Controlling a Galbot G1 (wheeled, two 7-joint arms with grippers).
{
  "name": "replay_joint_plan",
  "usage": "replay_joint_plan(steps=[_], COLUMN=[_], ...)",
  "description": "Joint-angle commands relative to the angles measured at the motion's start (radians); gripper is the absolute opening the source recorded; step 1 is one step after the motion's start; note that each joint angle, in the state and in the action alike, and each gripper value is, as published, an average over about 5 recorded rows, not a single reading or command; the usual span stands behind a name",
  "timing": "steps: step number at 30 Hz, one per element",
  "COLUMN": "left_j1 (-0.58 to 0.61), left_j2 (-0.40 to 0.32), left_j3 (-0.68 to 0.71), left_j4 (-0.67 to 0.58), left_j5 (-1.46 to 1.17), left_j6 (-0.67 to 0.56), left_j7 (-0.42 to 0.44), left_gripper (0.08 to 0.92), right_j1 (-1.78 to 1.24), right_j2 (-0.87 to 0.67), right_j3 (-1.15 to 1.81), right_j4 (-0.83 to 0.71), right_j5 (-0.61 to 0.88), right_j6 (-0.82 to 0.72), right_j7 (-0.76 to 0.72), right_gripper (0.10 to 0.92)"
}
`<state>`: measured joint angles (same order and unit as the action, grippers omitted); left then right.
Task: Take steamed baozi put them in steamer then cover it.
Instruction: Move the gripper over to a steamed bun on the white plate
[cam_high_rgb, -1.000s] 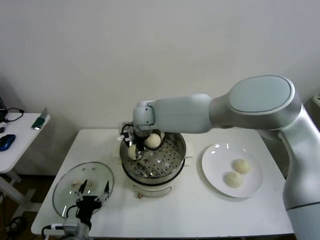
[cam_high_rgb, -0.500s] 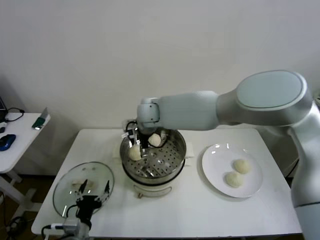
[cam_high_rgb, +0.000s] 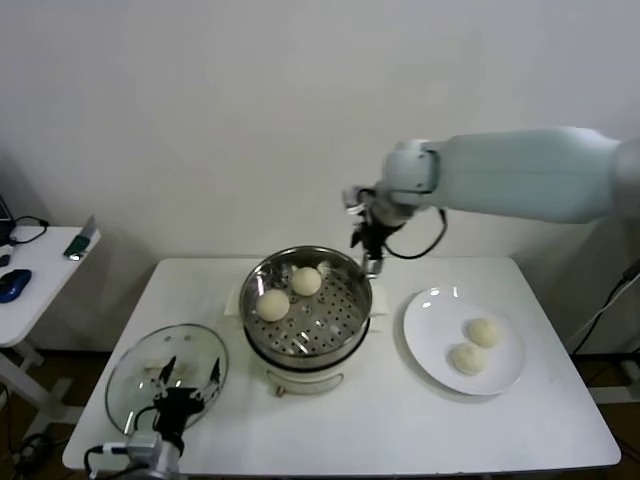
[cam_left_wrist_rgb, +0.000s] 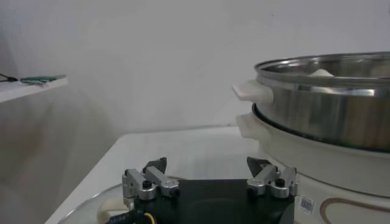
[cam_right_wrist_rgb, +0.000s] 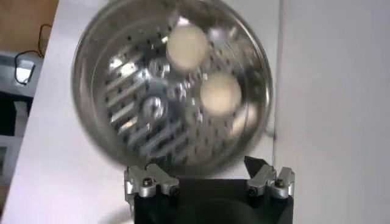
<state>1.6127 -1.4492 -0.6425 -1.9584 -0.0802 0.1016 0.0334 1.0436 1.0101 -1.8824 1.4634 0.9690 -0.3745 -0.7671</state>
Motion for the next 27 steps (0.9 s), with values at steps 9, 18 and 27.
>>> replay_joint_plan(steps=[9,18,27], left_j1=[0.013,0.03,0.043], left_j2=[-0.011,-0.02,-0.024], left_j3=[-0.013,-0.016,-0.017], left_j4=[-0.01,-0.011,-0.007], left_j5=[0.003,0.009,0.021], left_j6=[-0.002,-0.01,-0.014], left_j7=[-0.001,-0.003,-0.004], left_gripper=[0.823,0.823,0.823], right_j1=[-0.107,-0.302,-0.506], right_j2=[-0.356,-0.379,-0.37], right_j3=[-0.117,-0.013,0.107], right_j4=[0.063,-0.008,-0.094], right_j5=[-0.296,-0.4,-0.464], right_j6=[0.033,0.02,0.023], right_j7=[-0.039,-0.041,-0.042], right_gripper=[0.822,0.823,0.823])
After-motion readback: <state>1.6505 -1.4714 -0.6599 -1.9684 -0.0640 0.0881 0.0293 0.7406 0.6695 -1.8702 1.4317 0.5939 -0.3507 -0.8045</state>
